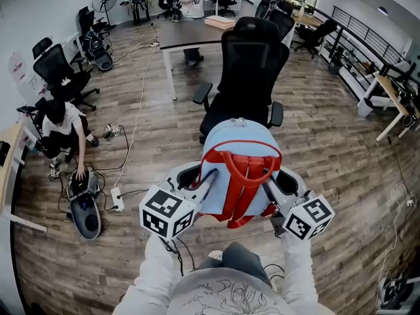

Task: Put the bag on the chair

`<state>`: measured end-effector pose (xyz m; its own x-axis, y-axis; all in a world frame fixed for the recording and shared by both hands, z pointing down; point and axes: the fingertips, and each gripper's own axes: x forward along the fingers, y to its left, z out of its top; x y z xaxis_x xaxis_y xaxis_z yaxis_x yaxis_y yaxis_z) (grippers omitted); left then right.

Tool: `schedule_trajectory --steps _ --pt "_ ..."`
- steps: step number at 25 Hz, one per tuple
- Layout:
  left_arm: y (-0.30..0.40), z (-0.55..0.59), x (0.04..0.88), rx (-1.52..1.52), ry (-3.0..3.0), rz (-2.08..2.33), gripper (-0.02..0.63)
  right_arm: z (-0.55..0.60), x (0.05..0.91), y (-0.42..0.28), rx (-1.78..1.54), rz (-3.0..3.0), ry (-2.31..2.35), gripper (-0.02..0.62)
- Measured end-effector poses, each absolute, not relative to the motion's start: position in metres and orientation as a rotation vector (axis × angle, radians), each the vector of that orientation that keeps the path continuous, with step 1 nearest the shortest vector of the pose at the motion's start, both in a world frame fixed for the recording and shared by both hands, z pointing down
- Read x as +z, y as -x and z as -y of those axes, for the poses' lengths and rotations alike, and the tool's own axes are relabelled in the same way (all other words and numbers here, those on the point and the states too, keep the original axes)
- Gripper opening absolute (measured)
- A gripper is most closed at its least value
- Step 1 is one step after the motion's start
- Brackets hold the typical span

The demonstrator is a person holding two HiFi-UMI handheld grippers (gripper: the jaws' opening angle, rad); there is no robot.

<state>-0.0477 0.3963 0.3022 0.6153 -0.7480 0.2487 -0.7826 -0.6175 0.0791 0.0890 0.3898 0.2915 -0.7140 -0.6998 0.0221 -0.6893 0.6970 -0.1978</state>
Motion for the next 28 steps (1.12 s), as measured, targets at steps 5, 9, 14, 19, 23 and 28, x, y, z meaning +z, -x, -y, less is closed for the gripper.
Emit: schedule_trajectory --steps 5,9,14,19,23,28 --pt "0.056 -0.387 0.304 0.305 -2.657 1.271 0.104 -0.38 0.295 -0.081 -0.333 -2.849 1.155 0.114" --pt "0.06 -0.367 0.309 0.311 -2.651 1.265 0.104 -0.36 0.301 -0.077 -0.356 -2.856 1.153 0.115" --pt "0.061 -0.324 0.321 0.314 -2.627 1.272 0.104 -0.315 0.312 -0.075 -0.383 -2.865 1.141 0.114" --pt "0.059 -0.264 0.326 0.305 -2.604 1.296 0.104 -0.253 0.317 -0.078 -0.389 -2.876 1.119 0.115" --pt "0.055 -0.207 0.324 0.304 -2.593 1.326 0.104 -0.194 0.316 -0.082 -0.378 -2.887 1.092 0.114" --pt "0.043 -0.132 0.314 0.294 -2.58 1.365 0.104 -0.115 0.306 -0.093 -0.365 -2.903 1.048 0.115"
